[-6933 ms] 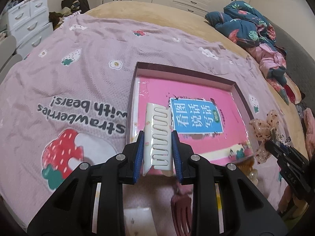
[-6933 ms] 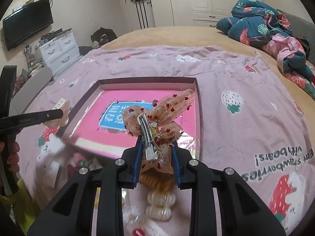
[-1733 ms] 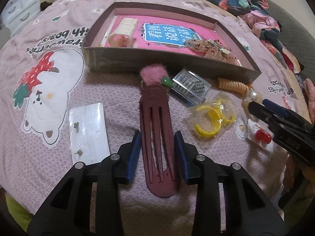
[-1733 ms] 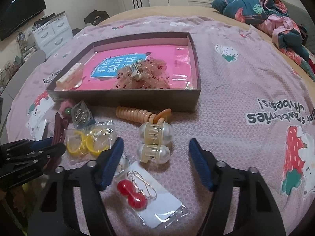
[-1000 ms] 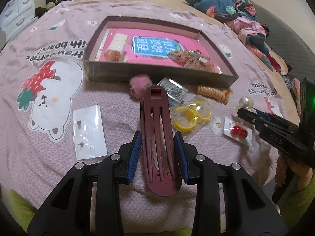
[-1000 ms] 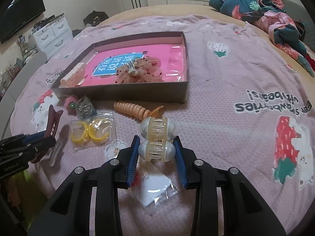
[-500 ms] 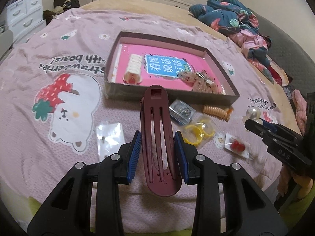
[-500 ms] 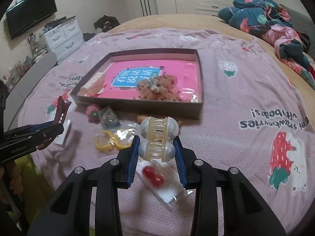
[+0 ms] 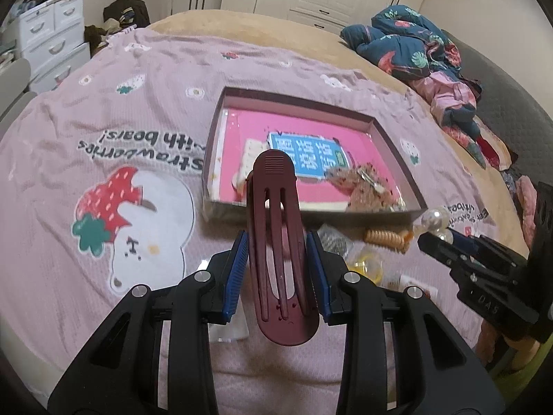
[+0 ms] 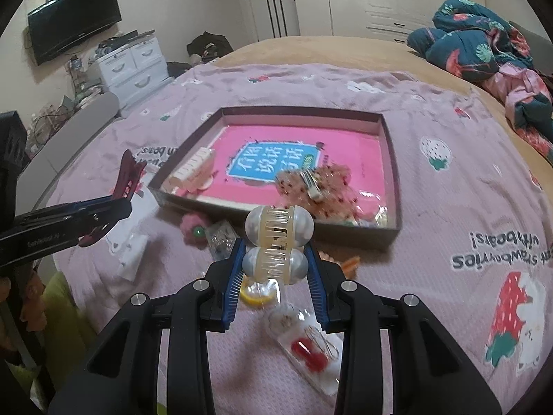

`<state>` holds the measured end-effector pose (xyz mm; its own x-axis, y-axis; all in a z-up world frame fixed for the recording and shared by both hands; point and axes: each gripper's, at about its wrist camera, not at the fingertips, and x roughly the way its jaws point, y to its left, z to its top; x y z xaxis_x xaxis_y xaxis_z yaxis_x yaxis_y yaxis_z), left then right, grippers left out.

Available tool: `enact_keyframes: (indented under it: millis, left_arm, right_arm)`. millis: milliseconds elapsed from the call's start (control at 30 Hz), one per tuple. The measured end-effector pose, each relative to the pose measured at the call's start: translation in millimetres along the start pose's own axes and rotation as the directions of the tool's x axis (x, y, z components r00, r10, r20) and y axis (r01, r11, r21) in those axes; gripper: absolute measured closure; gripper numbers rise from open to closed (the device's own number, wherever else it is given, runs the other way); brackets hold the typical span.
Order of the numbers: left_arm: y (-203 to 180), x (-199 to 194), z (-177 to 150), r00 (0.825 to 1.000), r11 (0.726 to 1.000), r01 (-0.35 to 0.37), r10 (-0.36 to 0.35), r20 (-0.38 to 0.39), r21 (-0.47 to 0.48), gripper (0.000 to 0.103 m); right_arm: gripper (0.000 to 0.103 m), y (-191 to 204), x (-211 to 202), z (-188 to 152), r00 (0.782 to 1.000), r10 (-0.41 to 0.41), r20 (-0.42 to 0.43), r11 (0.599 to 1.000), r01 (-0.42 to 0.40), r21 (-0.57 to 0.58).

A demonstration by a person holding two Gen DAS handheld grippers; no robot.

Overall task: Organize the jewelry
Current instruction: 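Carry both clips over the box and open both tools to drop them inside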

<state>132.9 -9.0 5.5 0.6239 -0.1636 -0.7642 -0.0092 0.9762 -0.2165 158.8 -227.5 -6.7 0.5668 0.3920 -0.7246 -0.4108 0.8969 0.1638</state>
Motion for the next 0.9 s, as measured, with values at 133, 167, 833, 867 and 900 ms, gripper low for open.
enact_keyframes:
  millis: [133, 167, 833, 867, 900]
  left_arm:
    - [0.5, 3.5, 9.6, 1.0, 1.0, -0.001, 0.001, 0.006, 0.001, 0.076]
    - [0.1, 4.6, 12.0, 1.0, 1.0, 0.0, 0.0, 0.008, 0.0, 0.076]
    - [-12.4, 40.0, 50.6, 1.0, 1.0, 0.031, -0.031, -0.002, 0.004, 0.076]
    - [-13.6, 42.8, 52.2, 0.999, 0.999, 0.033, -0.033, -0.004, 0.005, 0.076]
    - [-14.4, 44.9, 53.1, 0.999, 0.999, 0.035, -0.035, -0.006, 0.005, 0.076]
  right_arm:
    - [0.07, 0.5, 3.0, 10.1, 1.0, 0.011, 0.015, 1.0, -0.011, -0.002]
    - [0.07, 0.3, 3.7, 13.0, 1.0, 0.012, 0.02, 1.0, -0.012, -0.003]
    - [0.07, -35.6, 24.0, 41.0, 0.998, -0.054, 0.044, 0.998, 0.053, 0.029]
    - [0.07, -39.4, 25.2, 41.9, 0.997, -0.062, 0.043, 0.998, 0.06, 0.034]
    - [0.07, -42.5, 26.3, 42.7, 0.997, -0.068, 0.043, 0.997, 0.066, 0.038]
